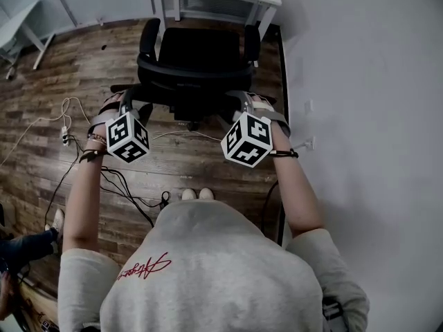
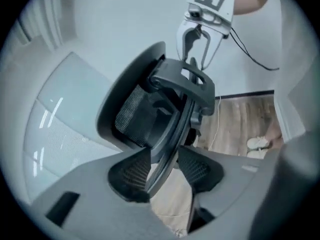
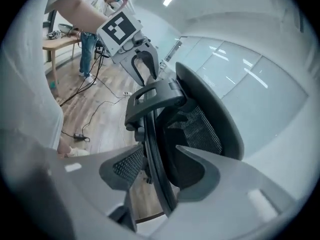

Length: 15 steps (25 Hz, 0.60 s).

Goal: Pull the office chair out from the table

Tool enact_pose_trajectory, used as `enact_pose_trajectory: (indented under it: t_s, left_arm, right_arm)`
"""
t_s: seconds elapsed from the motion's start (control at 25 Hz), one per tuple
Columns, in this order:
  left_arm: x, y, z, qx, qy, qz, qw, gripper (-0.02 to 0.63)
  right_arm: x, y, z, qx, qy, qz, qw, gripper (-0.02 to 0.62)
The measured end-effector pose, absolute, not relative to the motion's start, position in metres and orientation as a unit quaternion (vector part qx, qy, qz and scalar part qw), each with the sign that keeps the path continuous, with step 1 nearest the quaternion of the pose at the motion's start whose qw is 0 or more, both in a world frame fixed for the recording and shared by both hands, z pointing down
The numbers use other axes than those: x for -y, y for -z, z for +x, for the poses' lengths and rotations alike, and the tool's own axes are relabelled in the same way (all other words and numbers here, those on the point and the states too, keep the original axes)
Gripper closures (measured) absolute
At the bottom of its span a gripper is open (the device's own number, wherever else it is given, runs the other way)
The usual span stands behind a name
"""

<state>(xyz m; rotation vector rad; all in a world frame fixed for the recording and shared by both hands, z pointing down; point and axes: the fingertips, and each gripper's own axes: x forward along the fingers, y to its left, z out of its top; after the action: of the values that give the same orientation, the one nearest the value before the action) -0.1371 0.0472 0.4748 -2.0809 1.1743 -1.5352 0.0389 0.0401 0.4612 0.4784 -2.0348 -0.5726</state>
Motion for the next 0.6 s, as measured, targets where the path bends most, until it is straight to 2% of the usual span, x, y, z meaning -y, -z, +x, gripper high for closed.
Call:
enact_pose_trajectory:
  t_s: [0.4,0.6]
  left_arm:
    - [-0.07,-0.421,-0.095,-0.529,0.312,-0.787,0.066,0.462]
    - [-0.086,-0.394,-0.096,-0.571,0.238,-0.784,0.053,0.47]
  right_arm:
    - [-0.063,-0.42,0.041,0.882,0.183,0.278,0.334,0.411]
    - [-0.069,-0.405,0.044,0.893,0.167,0.306,0.285,0.422]
